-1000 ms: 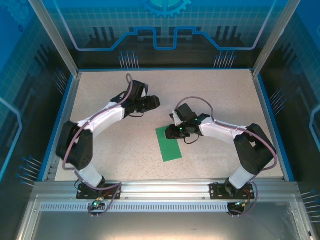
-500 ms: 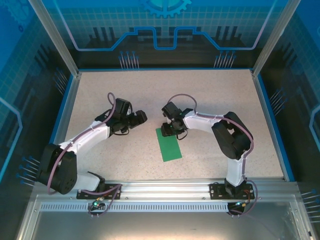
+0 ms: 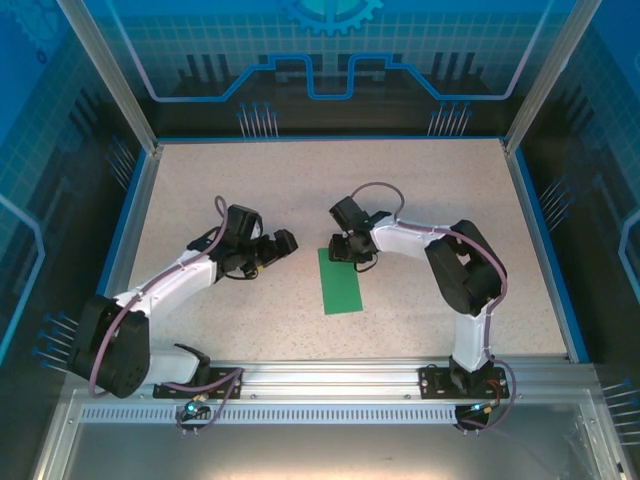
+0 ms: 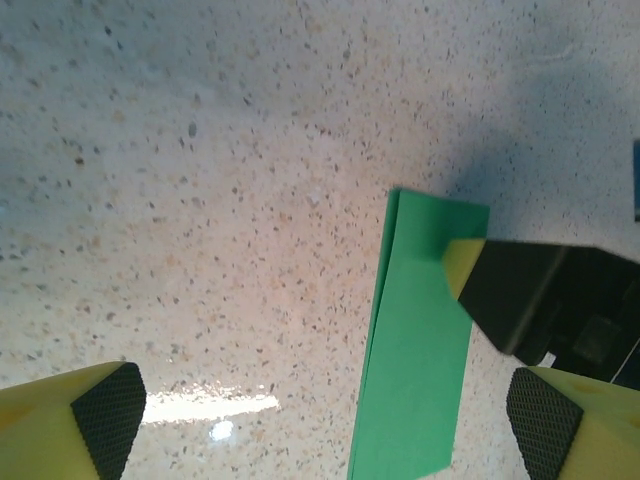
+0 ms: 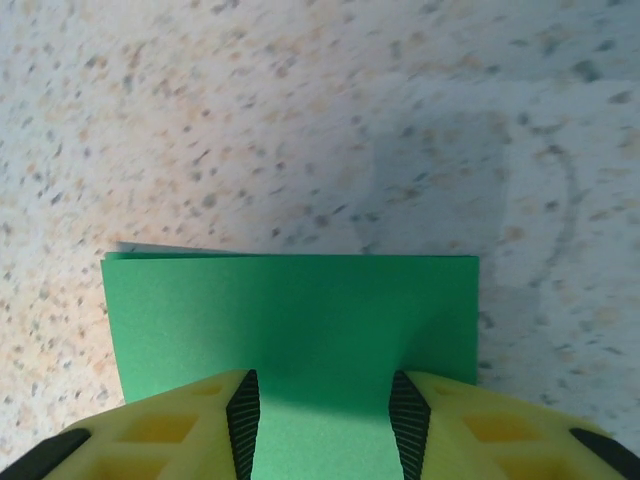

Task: Fold a paper plane with a square sheet of paper (pick it up from the middle)
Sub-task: Fold the triangle a second time at the center of the table.

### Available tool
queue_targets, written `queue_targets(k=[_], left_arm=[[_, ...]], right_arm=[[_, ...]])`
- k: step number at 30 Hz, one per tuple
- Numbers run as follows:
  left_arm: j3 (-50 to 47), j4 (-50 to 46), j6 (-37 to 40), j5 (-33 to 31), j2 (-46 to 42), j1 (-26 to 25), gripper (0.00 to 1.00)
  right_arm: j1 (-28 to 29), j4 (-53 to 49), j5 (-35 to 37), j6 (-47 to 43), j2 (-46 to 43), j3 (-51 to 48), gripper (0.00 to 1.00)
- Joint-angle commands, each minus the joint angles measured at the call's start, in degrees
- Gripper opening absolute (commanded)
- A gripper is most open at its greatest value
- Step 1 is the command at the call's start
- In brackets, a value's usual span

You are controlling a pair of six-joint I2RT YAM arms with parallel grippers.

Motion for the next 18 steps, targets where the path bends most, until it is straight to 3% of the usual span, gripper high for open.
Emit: queue_targets(k=[1, 6, 9, 18], left_arm=[[-1.19, 0.1, -2.21, 2.99, -1.15, -1.82, 0.97], [-1.36, 1.64, -4.55, 3.97, 0.48, -5.25, 0.95], [-1.7, 2.96, -5.76, 4.87, 1.69, -7.37, 0.93], [-4.0, 5.16, -9.7, 4.11, 3.86, -10.23, 0.85]], right_arm=[[-1.0, -2.85, 5.48, 3.19, -1.66, -0.57, 0.43], [0.74, -3.5, 5.24, -3.09, -5.52, 0.09, 0.46], [2.74, -5.26, 5.63, -6.26, -6.31, -0.12, 0.54], [6.2, -10.97, 6.02, -13.37, -0.26, 5.03, 0.7]])
